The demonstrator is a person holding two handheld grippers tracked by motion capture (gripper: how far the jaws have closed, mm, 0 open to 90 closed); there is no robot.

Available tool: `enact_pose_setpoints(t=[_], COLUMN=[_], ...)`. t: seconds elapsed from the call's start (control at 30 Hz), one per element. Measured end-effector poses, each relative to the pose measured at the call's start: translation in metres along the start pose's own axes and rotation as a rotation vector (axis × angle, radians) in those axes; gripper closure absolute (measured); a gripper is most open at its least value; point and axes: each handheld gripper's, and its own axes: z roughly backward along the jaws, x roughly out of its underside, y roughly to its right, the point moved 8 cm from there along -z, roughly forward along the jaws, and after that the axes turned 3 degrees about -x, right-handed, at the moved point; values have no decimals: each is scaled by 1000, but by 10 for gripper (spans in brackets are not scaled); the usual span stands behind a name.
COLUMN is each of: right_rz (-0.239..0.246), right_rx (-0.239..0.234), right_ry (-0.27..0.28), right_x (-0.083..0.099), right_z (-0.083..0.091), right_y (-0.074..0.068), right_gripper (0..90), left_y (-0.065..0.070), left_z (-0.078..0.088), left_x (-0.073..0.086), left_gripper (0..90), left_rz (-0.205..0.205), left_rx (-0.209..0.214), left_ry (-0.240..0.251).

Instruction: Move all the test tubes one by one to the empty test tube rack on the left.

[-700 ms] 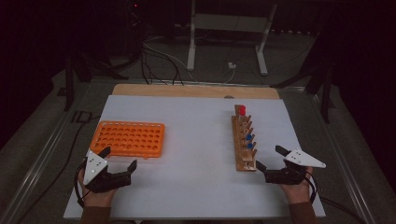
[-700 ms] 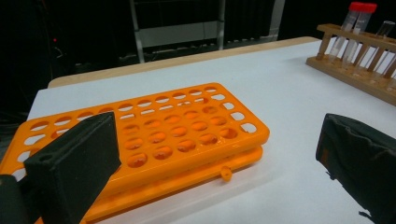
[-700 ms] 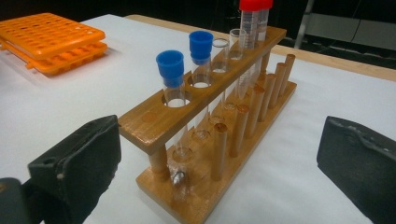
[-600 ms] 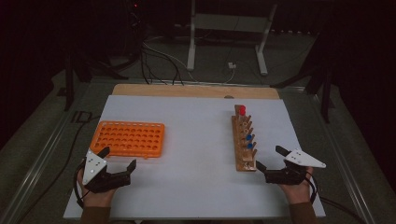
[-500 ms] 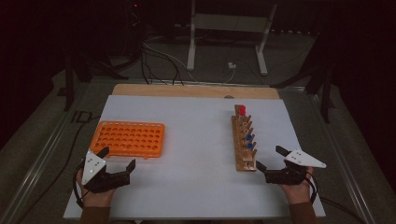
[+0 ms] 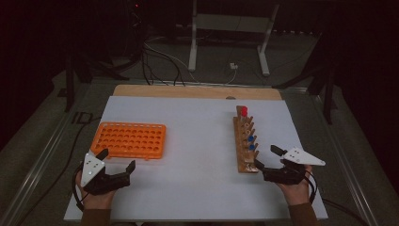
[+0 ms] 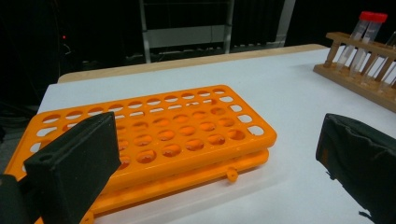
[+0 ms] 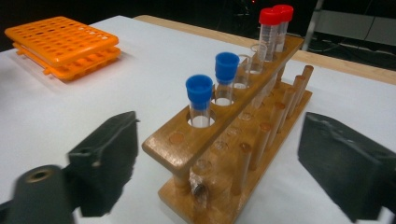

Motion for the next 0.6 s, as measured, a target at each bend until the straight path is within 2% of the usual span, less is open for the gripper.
enact_pose_setpoints(t=[0.17, 0.2, 0.23, 0.37, 0.43, 0.53, 0.6], right_rz=[7, 7, 21, 35, 45, 39, 44], right_rx=[8, 8, 5, -12, 5, -8, 3], right_ry=[-32, -32, -38, -57, -73, -94, -114], right_x=[-5, -5, -8, -12, -12, -10, -8], right_z=[-7, -7, -10, -17, -21, -28, -32], right_y=[-4, -4, -6, -10, -9, -10, -9], right_gripper=[309, 309, 395, 555, 638, 705, 733], left_y=[0, 0, 0, 2, 3, 3, 4], left_z=[-1, -1, -2, -3, -4, -4, -5], left_x=[0, 0, 0, 2, 2, 2, 2], left_gripper=[1, 1, 1, 1, 1, 1, 1], left_rz=[3, 4, -3, -11, -20, -26, -27], left_rx=[-5, -6, -7, 3, 5, 11, 14], left_ry=[1, 2, -6, -12, -13, -9, -9])
